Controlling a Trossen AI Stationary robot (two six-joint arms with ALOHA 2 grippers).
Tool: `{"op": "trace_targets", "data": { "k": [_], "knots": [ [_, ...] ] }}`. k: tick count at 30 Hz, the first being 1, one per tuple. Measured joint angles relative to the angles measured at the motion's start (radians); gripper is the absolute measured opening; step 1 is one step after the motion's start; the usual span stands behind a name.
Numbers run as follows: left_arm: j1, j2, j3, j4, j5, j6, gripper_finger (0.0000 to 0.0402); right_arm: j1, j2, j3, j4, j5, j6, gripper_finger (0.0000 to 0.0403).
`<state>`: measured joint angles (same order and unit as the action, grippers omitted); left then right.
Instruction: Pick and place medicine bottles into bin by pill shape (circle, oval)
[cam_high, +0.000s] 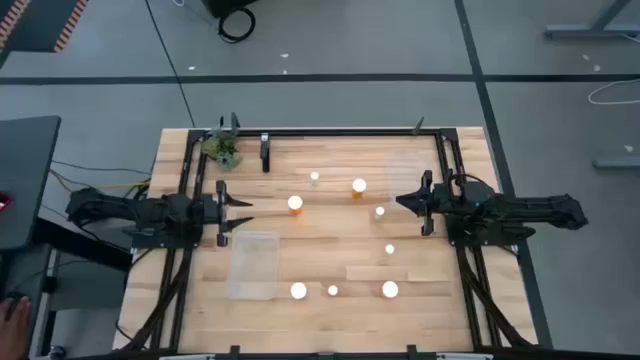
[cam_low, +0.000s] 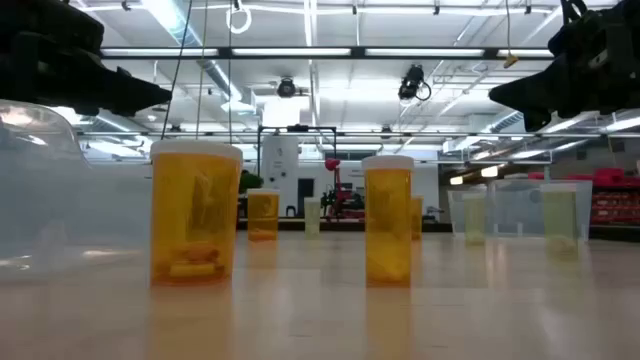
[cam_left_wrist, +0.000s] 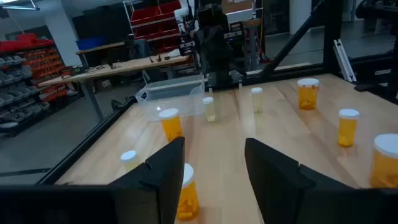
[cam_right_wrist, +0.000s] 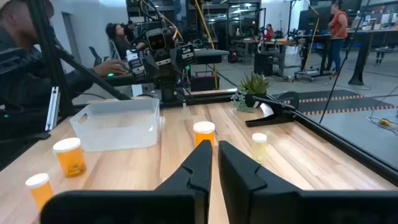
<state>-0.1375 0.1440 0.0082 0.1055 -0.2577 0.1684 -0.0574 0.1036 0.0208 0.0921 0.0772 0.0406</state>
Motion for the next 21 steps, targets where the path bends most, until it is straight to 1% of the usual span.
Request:
{"op": "trace_targets", "data": {
  "k": [21],
  "knots": [
    [0.000,0.000,0.000,0.000,0.000,0.000,0.0179,0.000,0.000,0.000,0.000,0.000,0.000,0.0037]
  ]
}}
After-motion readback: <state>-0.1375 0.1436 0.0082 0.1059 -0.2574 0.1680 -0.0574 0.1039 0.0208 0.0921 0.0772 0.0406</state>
